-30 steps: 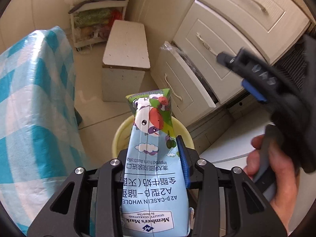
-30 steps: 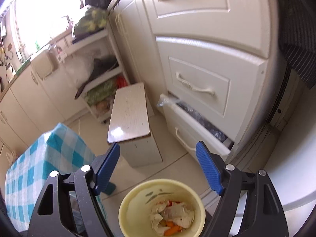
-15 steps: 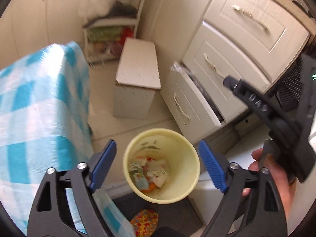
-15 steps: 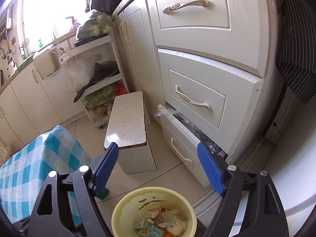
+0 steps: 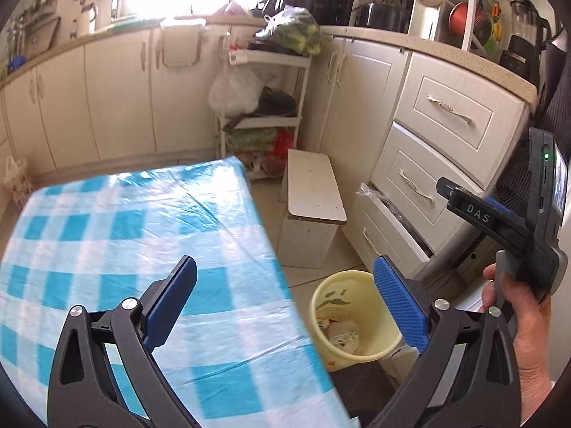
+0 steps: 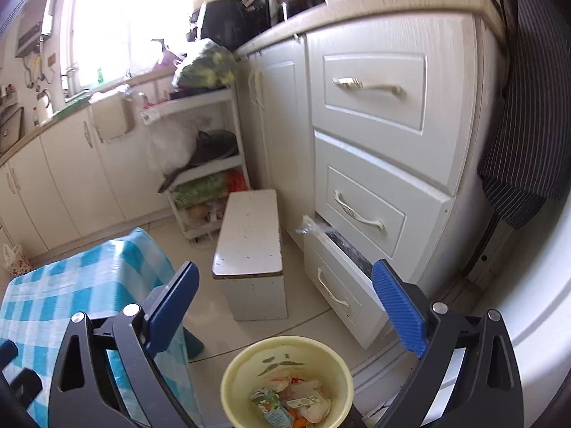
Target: Collect trash
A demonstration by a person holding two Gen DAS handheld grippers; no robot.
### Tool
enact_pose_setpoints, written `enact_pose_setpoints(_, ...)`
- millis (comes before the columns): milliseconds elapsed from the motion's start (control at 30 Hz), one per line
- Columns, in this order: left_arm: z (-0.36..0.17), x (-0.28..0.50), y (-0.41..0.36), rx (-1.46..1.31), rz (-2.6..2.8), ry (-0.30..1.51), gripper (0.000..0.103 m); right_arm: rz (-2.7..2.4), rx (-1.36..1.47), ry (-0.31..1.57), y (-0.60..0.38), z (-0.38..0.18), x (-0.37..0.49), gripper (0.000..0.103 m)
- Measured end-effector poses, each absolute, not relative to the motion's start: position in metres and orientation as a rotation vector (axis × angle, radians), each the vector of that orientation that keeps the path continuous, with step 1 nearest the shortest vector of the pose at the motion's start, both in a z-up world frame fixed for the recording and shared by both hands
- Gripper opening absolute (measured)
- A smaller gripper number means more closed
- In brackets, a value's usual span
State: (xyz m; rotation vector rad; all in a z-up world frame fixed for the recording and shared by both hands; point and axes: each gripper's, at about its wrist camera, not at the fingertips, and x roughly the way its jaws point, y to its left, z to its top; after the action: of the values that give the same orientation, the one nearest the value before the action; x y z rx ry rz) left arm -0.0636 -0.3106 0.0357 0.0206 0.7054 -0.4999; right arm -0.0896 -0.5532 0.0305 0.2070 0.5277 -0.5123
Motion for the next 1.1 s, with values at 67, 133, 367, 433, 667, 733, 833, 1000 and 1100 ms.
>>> enact_pose_setpoints(67, 0.042, -0.069, -0.294, 0.023, -0.493, 0.695, 0.096, -0.503, 0.183, 0.505, -0.537, 0.037, -0.102, 0.095)
enact_pose_setpoints(133, 0.045, -0.075, -0.277, 0.014, -0.491, 0.699, 0.096, -0.503, 0.164, 0.475, -0.521, 0.042, -0.116, 0.096)
enact_pose_setpoints(367, 0.060, -0.103, -0.232, 0.047, -0.482, 0.677, 0.096, -0.532, 0.140, 0.373, -0.481, 0.070, -0.151, 0.096)
enact_pose_setpoints(433, 0.067, -0.112, -0.220, 0.049, -0.475, 0.657, 0.096, -0.526, 0.135, 0.372, -0.467, 0.077, -0.163, 0.096)
enact_pose_setpoints(667, 0.080, -0.137, -0.186, 0.034, -0.458, 0.627, 0.096, -0.528, 0.080, 0.392, -0.423, 0.090, -0.200, 0.096)
enact_pose_setpoints(733, 0.083, -0.144, -0.182, 0.042, -0.457, 0.618, 0.096, -0.528, 0.068, 0.399, -0.413, 0.090, -0.207, 0.096)
enact_pose_setpoints(833, 0.087, -0.155, -0.176, 0.044, -0.457, 0.603, 0.096, -0.519, 0.065, 0.401, -0.402, 0.090, -0.213, 0.096)
enact_pose_setpoints(1000, 0.091, -0.168, -0.169, 0.044, -0.448, 0.590, 0.096, -0.510, 0.064, 0.400, -0.394, 0.085, -0.216, 0.096)
enact_pose_setpoints(1100, 0.093, -0.173, -0.168, 0.049, -0.444, 0.587, 0.096, -0.510, 0.071, 0.400, -0.389, 0.080, -0.220, 0.096)
